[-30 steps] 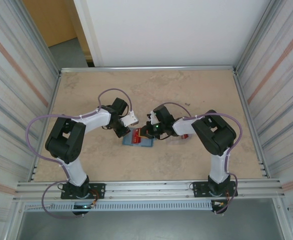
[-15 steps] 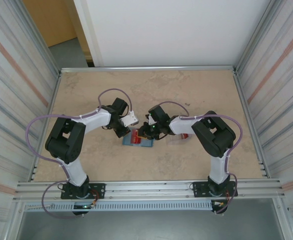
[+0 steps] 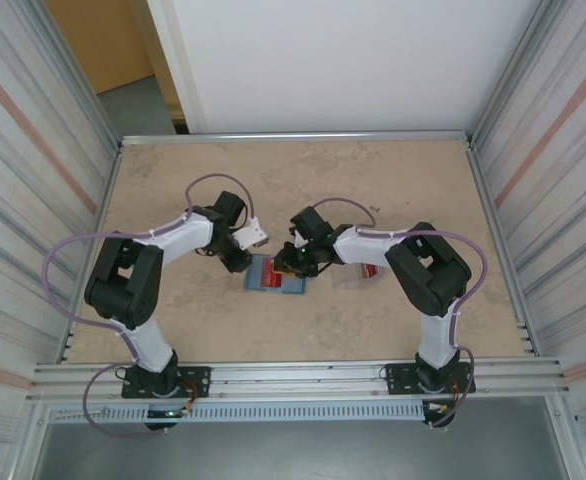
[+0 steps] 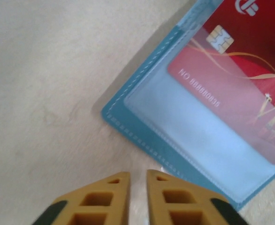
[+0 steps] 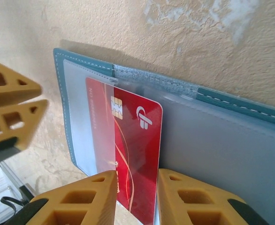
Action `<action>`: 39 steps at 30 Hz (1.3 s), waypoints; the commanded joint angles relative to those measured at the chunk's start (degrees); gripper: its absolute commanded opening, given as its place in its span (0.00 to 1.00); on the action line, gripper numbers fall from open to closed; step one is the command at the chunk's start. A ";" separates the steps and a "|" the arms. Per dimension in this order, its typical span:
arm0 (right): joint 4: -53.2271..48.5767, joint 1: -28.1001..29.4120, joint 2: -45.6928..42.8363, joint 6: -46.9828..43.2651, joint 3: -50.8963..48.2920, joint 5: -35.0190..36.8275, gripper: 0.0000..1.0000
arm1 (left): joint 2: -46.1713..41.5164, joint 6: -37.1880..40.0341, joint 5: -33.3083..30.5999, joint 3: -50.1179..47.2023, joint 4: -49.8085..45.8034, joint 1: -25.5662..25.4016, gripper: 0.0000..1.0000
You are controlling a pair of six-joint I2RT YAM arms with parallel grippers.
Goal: Put the credit cards into the card holder
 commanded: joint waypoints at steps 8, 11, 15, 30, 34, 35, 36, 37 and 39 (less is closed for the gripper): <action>-7.60 0.99 -1.86 -2.61 3.66 4.39 0.29 | -10.07 -4.21 1.74 -2.72 -4.18 0.87 0.04; -13.17 1.53 -0.74 -2.93 6.89 6.55 0.30 | -7.30 -3.94 2.74 -1.55 -5.56 2.48 0.01; -15.77 3.07 -0.69 -3.61 9.28 9.38 0.32 | -4.54 -5.44 4.51 -0.02 -5.92 3.54 0.00; -18.81 4.40 0.29 -0.51 10.81 12.41 0.36 | -0.63 -12.36 12.21 -0.33 -6.54 5.02 0.00; -19.16 4.29 0.57 0.87 10.74 12.56 0.36 | 0.82 -14.03 13.38 0.34 -6.78 5.21 0.00; -18.63 4.38 0.63 1.09 10.49 12.54 0.36 | 1.26 -14.16 13.73 0.15 -6.51 5.23 0.00; -18.45 4.44 0.90 1.22 10.40 12.45 0.36 | 1.66 -14.31 14.06 -0.06 -6.17 5.29 0.00; -18.39 4.37 1.38 1.25 10.59 12.29 0.36 | 2.18 -14.63 14.53 -0.10 -5.80 5.26 0.00; -18.64 4.38 2.34 1.54 10.97 11.67 0.36 | 3.64 -15.26 15.74 0.67 -6.16 5.20 0.00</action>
